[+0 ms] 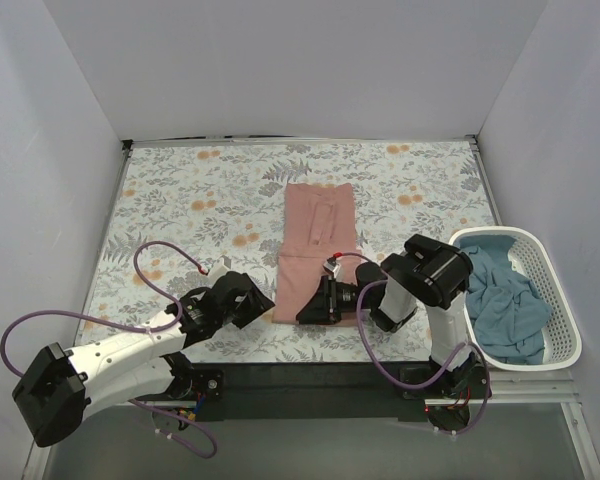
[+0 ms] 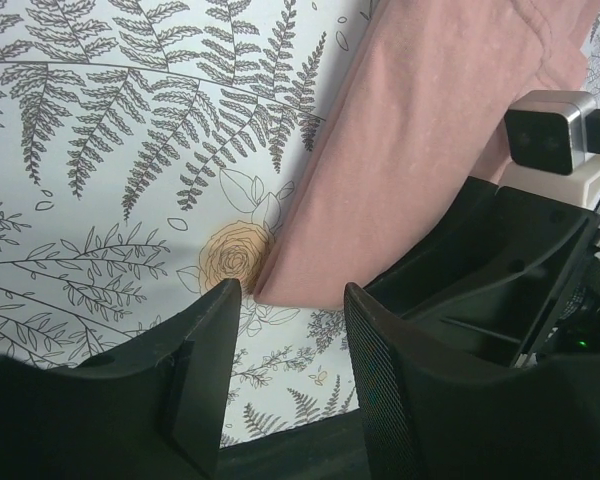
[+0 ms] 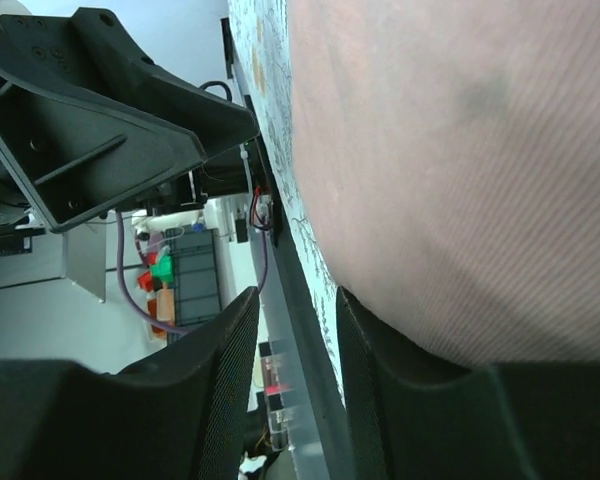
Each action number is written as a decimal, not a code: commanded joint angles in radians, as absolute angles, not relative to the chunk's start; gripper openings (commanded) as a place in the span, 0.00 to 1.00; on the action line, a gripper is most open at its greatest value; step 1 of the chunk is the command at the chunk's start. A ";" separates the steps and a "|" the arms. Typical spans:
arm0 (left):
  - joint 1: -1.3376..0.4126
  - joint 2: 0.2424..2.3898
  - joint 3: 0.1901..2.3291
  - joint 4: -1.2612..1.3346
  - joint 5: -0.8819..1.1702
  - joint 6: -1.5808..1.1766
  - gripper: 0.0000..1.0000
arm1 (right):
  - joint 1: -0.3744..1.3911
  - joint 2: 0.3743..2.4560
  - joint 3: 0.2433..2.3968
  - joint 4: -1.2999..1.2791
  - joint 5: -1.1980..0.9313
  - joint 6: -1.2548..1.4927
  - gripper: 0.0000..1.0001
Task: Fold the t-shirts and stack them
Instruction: Fold the tshirt
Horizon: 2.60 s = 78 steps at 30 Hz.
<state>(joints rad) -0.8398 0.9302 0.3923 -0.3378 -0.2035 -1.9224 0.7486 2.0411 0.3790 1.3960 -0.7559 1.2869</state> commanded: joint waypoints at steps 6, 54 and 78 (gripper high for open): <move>-0.842 0.956 0.463 -0.341 -0.252 -1.865 0.46 | 0.741 1.774 0.377 1.143 -0.644 1.033 0.46; -0.771 1.236 0.821 -0.506 -0.303 -1.416 0.73 | 0.652 1.267 0.739 -0.452 0.101 0.460 0.59; -0.942 1.259 0.745 -0.620 -0.337 -1.591 0.77 | 0.979 1.336 0.696 -0.471 0.242 0.709 0.50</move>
<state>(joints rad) -0.9367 1.2705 0.7399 -0.6159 -0.3004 -1.5715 0.9756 1.3228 0.6781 -0.4953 0.2104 0.6868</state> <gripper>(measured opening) 0.769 0.509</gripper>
